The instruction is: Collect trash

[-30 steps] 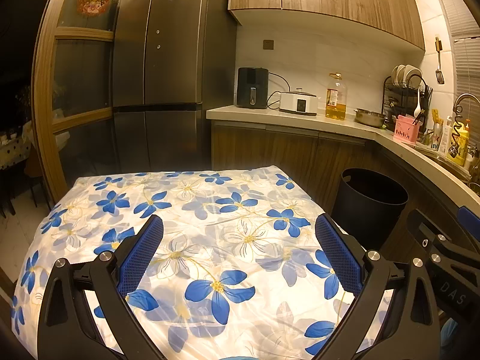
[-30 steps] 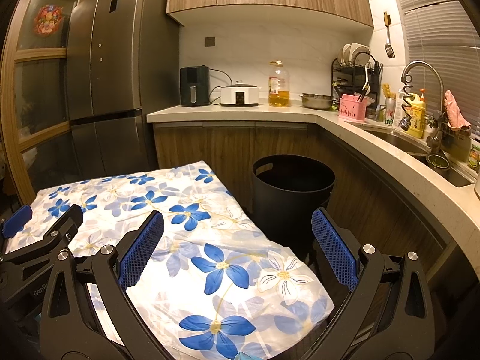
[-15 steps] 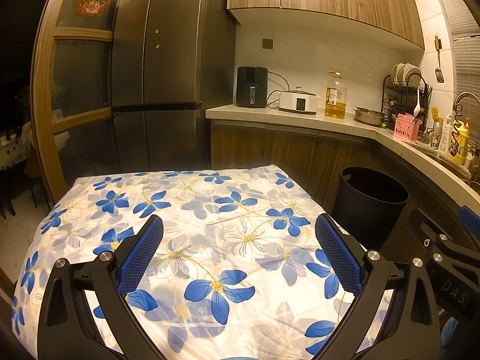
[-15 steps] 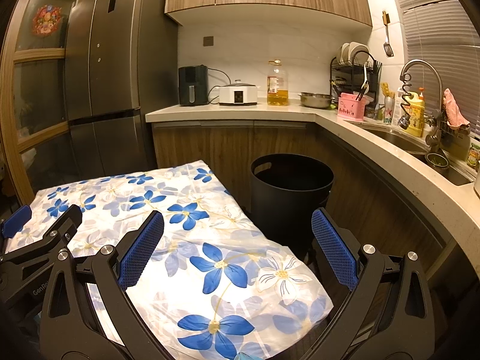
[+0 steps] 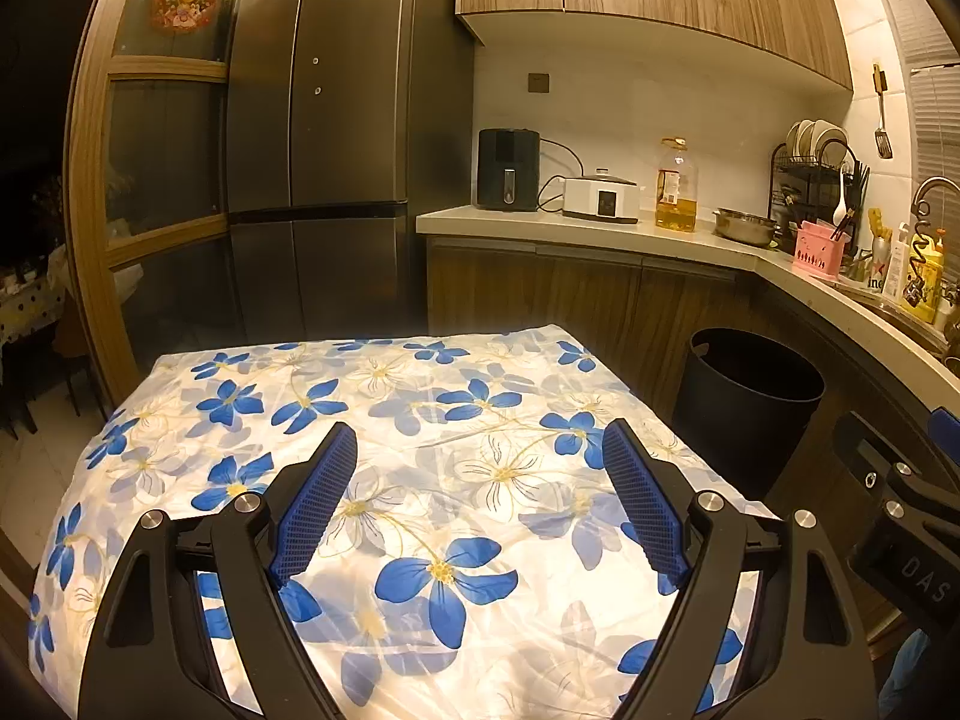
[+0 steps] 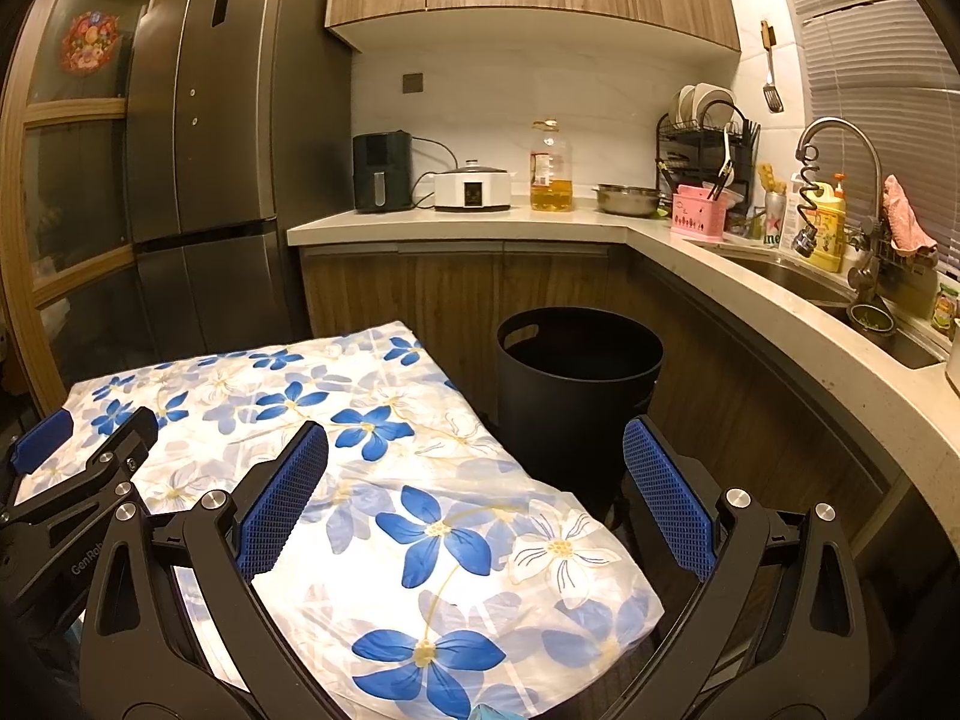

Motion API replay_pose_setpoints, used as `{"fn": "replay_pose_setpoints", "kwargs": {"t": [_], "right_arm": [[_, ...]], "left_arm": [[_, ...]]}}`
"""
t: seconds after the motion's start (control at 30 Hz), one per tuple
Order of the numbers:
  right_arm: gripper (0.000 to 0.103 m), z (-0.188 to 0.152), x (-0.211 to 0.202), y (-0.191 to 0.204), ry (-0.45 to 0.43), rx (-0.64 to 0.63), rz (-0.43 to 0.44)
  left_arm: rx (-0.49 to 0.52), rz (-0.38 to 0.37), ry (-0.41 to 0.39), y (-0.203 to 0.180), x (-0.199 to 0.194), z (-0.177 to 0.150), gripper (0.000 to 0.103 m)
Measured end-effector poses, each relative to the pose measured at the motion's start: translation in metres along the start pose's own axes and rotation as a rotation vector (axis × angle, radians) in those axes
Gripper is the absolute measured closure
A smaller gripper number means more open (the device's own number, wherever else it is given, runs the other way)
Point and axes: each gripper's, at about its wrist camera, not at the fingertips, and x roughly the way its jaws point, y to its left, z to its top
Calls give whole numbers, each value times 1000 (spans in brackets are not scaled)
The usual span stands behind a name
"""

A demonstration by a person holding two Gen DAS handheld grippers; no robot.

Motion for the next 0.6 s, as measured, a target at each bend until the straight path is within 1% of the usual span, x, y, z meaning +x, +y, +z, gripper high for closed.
{"fn": "replay_pose_setpoints", "kwargs": {"t": [0.17,0.33,0.37,0.4,0.43,0.6], "right_arm": [[5,0,0,0,1,2,1],[5,0,0,0,0,2,-1],[5,0,1,-1,0,4,-2],[5,0,1,-1,2,7,-3],[5,0,2,-1,3,8,-2],[5,-1,3,-1,6,9,0]], "left_arm": [[9,6,1,-2,0,-1,17],[12,15,4,-1,2,-1,15],[12,16,5,-1,2,-1,13],[11,20,6,-1,2,-1,7],[8,25,0,0,1,-2,6],[3,41,-3,1,0,-1,6]]}}
